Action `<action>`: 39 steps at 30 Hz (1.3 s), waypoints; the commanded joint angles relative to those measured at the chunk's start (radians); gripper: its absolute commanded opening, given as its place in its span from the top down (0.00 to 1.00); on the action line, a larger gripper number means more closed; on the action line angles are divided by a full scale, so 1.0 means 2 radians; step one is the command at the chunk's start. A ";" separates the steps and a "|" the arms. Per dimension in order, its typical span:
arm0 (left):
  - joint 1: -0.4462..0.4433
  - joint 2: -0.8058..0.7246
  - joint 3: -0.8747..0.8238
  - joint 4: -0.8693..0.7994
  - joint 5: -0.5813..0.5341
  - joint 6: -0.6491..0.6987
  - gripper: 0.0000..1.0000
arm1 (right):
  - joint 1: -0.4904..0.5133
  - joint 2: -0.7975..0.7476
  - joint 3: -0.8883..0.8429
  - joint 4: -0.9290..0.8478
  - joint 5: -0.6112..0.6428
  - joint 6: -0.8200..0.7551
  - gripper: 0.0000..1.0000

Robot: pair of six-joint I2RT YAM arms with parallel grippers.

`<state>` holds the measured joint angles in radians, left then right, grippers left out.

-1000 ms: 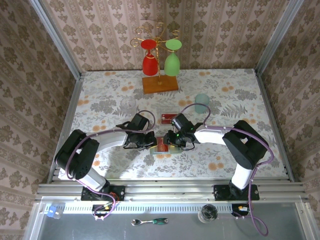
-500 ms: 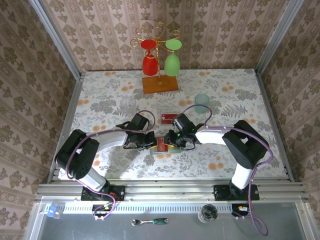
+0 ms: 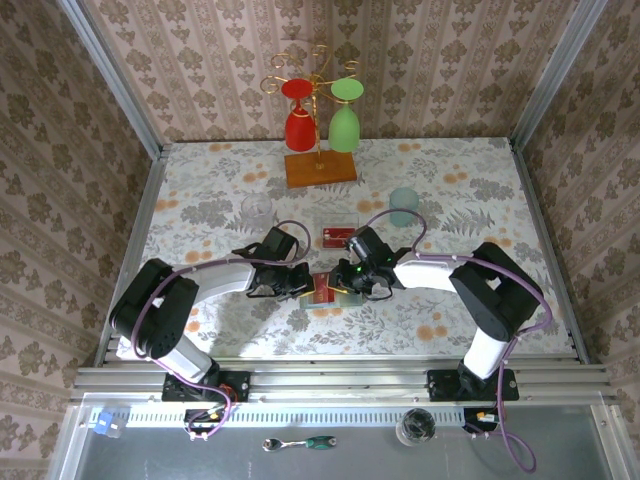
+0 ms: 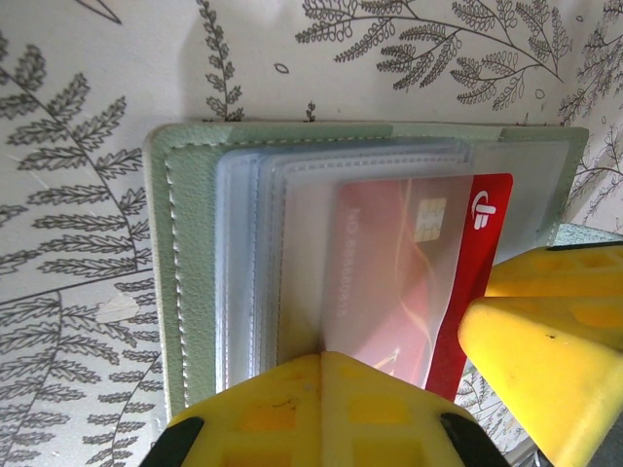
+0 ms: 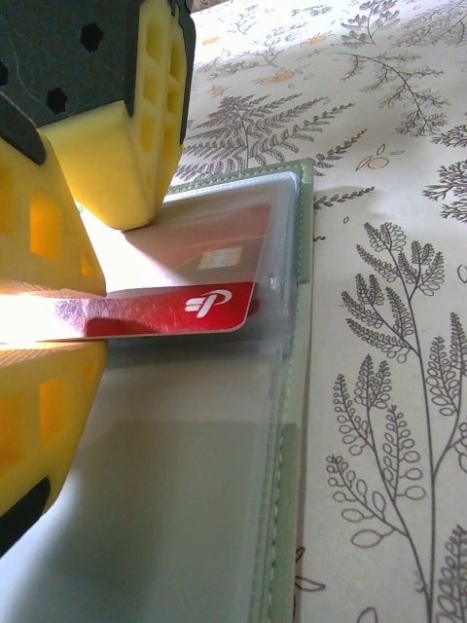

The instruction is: Take the credit cards out of the card holder

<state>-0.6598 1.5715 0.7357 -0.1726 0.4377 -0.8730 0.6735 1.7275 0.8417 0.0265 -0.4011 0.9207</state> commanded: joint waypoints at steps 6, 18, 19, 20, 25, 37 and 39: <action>0.003 0.009 0.006 -0.021 -0.003 0.010 1.00 | -0.005 -0.010 -0.010 0.005 -0.004 0.002 0.87; 0.007 0.008 0.006 -0.024 -0.003 0.012 1.00 | -0.037 -0.052 -0.043 -0.022 0.003 -0.021 0.90; 0.006 0.008 0.006 -0.024 -0.003 0.012 1.00 | -0.038 -0.057 -0.043 -0.026 0.003 -0.024 0.90; 0.006 0.007 0.006 -0.023 -0.003 0.011 1.00 | -0.040 -0.062 -0.044 -0.030 0.003 -0.027 0.92; 0.007 -0.001 0.006 -0.011 0.000 0.009 1.00 | -0.040 -0.084 -0.032 -0.057 0.002 -0.054 0.96; 0.008 -0.020 0.030 0.005 0.003 0.008 0.94 | -0.045 -0.075 0.079 -0.226 0.000 -0.254 1.00; 0.008 -0.029 0.029 0.005 -0.002 0.008 0.93 | -0.045 -0.065 0.109 -0.277 0.022 -0.329 1.00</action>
<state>-0.6529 1.5539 0.7757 -0.1658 0.4408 -0.8696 0.5869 1.5784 0.9810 -0.3393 -0.3958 0.5198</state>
